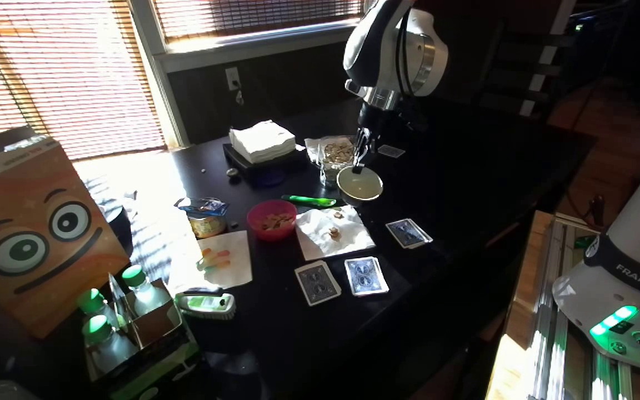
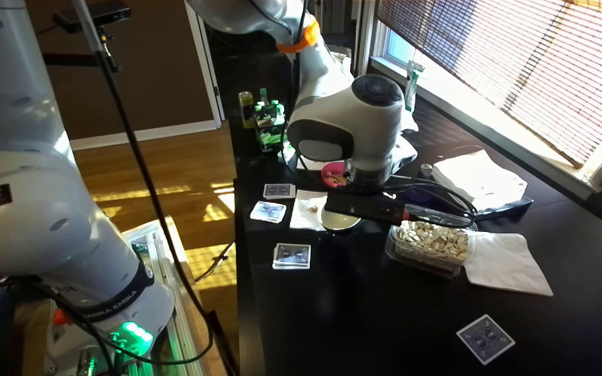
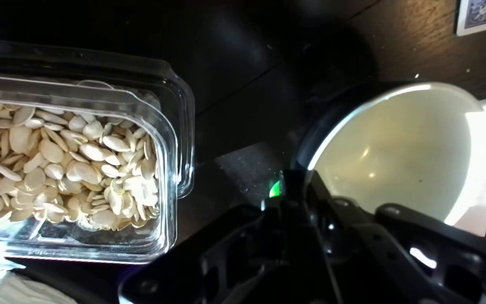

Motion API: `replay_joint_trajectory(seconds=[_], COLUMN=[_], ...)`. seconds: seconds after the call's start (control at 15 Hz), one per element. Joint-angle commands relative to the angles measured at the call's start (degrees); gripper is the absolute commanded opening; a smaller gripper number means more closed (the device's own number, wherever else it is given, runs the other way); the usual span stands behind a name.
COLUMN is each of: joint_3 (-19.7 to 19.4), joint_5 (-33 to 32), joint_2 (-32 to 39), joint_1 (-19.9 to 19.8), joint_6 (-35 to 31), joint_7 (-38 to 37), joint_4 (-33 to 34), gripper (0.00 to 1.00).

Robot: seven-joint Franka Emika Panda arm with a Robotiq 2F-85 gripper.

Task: Shift the pink bowl, then pour the black bowl's contents into it

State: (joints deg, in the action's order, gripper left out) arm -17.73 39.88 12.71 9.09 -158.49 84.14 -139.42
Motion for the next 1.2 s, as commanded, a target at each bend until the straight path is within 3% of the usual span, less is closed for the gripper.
replay_joint_trajectory(seconds=[0.0,0.13,0.2,0.53,0.8,1.13], joint_3=[-2.27,-2.98,4.49,10.78,13.63,16.66], joint_5=[-7.07,-9.94,-15.1,-23.37,-25.66,-23.67], joint_2=[0.94,1.83,1.14,1.04,1.38,2.57], joint_1=[1.9,2.36,-5.52,-12.04,-15.08,-17.69], joint_6=[1.88,3.54,3.59,6.78,9.14,10.78], joint_7=[-5.69,-7.71,-11.54,-18.22,-20.24,-19.35], joint_4=[1.14,1.83,1.75,2.75,4.01,6.01], gripper=[0.02,0.02,0.02,0.02,0.02,0.02])
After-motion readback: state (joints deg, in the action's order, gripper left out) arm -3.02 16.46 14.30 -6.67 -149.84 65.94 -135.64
